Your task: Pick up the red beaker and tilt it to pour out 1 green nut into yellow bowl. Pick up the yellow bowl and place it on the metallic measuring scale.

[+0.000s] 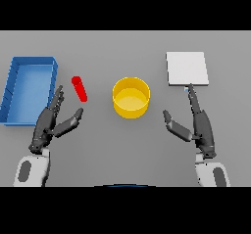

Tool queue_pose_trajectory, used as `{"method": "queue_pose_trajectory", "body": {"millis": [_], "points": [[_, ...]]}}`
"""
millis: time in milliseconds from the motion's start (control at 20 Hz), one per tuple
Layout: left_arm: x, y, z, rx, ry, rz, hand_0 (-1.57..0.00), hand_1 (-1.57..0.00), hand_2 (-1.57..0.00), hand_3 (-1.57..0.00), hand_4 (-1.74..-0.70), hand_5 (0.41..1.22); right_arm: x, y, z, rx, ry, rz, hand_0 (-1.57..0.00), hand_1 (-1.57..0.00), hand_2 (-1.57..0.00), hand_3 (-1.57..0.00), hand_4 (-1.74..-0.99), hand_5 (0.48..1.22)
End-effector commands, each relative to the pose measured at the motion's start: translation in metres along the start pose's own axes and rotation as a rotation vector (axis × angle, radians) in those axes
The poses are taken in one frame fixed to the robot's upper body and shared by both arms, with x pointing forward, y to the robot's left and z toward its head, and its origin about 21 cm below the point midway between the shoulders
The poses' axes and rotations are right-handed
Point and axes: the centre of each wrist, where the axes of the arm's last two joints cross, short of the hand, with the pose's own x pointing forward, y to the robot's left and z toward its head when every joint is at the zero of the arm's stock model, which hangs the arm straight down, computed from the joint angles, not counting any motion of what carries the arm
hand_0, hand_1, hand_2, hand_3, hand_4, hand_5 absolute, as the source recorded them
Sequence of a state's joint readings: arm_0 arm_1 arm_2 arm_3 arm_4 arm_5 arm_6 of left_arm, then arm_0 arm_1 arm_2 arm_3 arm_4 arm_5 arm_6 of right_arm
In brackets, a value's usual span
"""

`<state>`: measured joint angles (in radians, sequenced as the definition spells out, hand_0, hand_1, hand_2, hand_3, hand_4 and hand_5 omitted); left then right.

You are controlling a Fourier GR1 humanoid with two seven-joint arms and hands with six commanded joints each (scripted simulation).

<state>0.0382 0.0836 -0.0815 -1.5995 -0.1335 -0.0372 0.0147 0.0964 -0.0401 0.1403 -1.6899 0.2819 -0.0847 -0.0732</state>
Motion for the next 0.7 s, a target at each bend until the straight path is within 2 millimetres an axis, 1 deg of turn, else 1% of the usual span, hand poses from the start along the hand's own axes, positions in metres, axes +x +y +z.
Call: {"method": "queue_pose_trajectory", "body": {"millis": [0,100,150,200,250,350,400,550,650], "points": [[-0.001,0.0,-0.009,0.0,-0.009,-0.013,0.0,0.0,0.0,0.0,-1.22,0.622,0.001,0.001,0.002,0.0,-0.006,-0.001,0.0,0.0,0.0,0.0,-1.246,0.627],[-0.008,-0.006,-0.022,-0.002,0.004,-0.034,0.0,0.0,0.0,0.0,-1.23,0.629,-0.002,0.001,0.003,0.005,-0.006,-0.014,0.0,0.0,0.0,0.0,-1.26,0.633],[-0.009,-0.003,-0.027,-0.002,0.005,-0.035,0.0,0.0,0.0,0.0,-1.23,0.636,-0.001,0.0,0.002,0.005,-0.009,-0.025,0.0,0.0,0.0,0.0,-1.267,0.632],[-0.008,-0.003,-0.033,-0.006,0.002,-0.036,0.0,0.0,0.0,0.0,-1.24,0.641,0.0,-0.002,0.0,0.005,-0.007,-0.03,0.0,0.0,0.0,0.0,-1.273,0.632],[-0.012,-0.004,-0.038,-0.011,0.001,-0.034,0.0,0.0,0.0,0.0,-1.25,0.65,0.001,0.0,-0.002,0.007,-0.004,-0.031,0.0,0.0,0.0,0.0,-1.28,0.634],[-0.015,-0.005,-0.048,-0.007,0.008,-0.038,0.0,0.0,0.0,0.0,-1.26,0.668,-0.002,-0.003,-0.001,-0.001,0.003,-0.015,0.0,0.0,0.0,0.0,-1.278,0.634],[-0.014,-0.006,-0.054,-0.006,0.004,-0.038,0.0,0.0,0.0,0.0,-1.27,0.673,-0.002,-0.001,-0.001,0.008,0.0,-0.016,0.0,0.0,0.0,0.0,-1.274,0.635],[-0.014,-0.009,-0.065,-0.016,-0.001,-0.044,0.0,0.0,0.0,0.0,-1.28,0.682,0.001,-0.004,-0.003,-0.001,-0.006,-0.015,0.0,0.0,0.0,0.0,-1.266,0.635],[-0.013,-0.013,-0.073,-0.023,0.002,-0.049,0.0,0.0,0.0,0.0,-1.29,0.688,0.0,-0.001,0.003,0.008,-0.01,-0.021,0.0,0.0,0.0,0.0,-1.267,0.64]]}}
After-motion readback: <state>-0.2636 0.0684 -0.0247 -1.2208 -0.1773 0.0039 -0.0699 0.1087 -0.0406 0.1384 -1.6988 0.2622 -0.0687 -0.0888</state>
